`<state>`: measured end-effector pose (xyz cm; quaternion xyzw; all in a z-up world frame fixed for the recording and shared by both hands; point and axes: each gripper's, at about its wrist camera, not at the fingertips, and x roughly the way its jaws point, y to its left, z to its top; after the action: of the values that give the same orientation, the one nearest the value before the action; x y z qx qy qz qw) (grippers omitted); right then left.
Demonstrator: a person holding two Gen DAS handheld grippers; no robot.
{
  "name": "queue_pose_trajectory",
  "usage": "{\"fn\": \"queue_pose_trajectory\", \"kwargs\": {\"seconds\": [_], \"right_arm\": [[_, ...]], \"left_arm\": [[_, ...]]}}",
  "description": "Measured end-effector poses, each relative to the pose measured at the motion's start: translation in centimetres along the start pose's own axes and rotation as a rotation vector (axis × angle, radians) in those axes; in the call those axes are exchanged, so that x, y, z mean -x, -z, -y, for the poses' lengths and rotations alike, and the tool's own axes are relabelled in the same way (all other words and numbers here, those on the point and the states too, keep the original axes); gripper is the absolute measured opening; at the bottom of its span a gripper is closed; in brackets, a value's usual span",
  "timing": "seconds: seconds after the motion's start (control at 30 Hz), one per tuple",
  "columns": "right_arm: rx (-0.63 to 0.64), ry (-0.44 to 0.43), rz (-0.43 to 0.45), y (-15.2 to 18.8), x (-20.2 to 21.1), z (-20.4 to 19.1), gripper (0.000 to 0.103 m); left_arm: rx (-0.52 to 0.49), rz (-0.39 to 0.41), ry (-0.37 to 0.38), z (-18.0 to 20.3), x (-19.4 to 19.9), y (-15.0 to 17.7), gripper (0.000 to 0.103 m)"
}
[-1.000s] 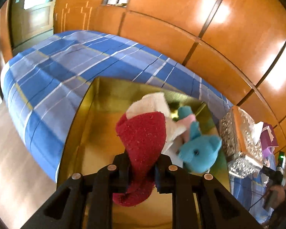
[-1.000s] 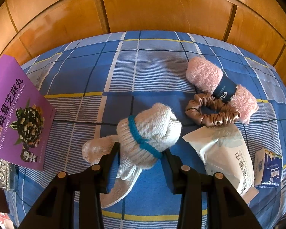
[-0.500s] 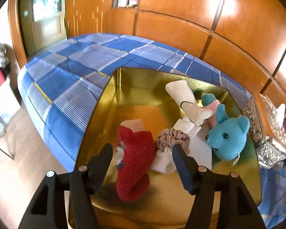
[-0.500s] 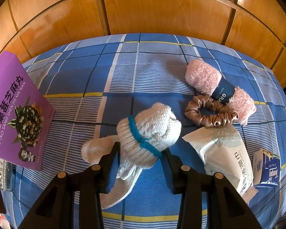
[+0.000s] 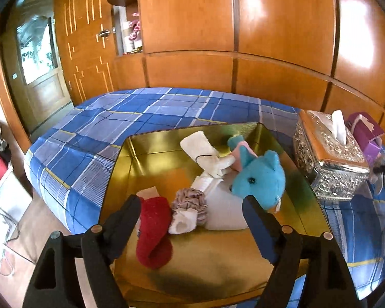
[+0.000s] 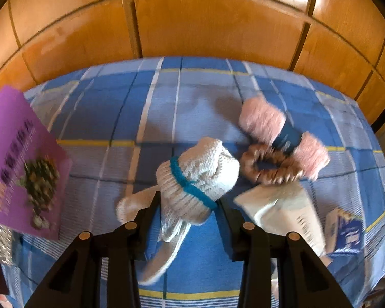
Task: Organize soft objects
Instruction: 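Carry the white sock with the right tool and release it in the tray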
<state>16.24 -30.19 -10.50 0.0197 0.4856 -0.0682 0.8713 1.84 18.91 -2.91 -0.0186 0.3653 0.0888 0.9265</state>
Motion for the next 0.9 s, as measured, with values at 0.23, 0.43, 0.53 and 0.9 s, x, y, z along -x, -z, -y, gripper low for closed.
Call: {"fn": "queue_pose_trajectory", "kwargs": {"seconds": [0.23,0.43,0.53,0.9], "right_arm": [[0.035,0.006,0.111,-4.9,5.2,-1.4,0.039],[0.098,-0.015,0.25,-8.8,11.0,-4.6,0.039],[0.154,-0.04,0.314,-10.2,13.8,-7.3,0.039],[0.504,-0.406,0.439,-6.3,22.1,-21.4,0.039]], "left_arm": [[-0.021,-0.007,0.028,1.2,0.2,0.5,0.082],[-0.023,-0.01,0.032,1.4,0.3,0.6,0.082],[-0.026,-0.012,0.036,1.6,0.3,0.7,0.082],[-0.029,-0.019,0.03,1.7,0.0,1.0,0.083]]}}
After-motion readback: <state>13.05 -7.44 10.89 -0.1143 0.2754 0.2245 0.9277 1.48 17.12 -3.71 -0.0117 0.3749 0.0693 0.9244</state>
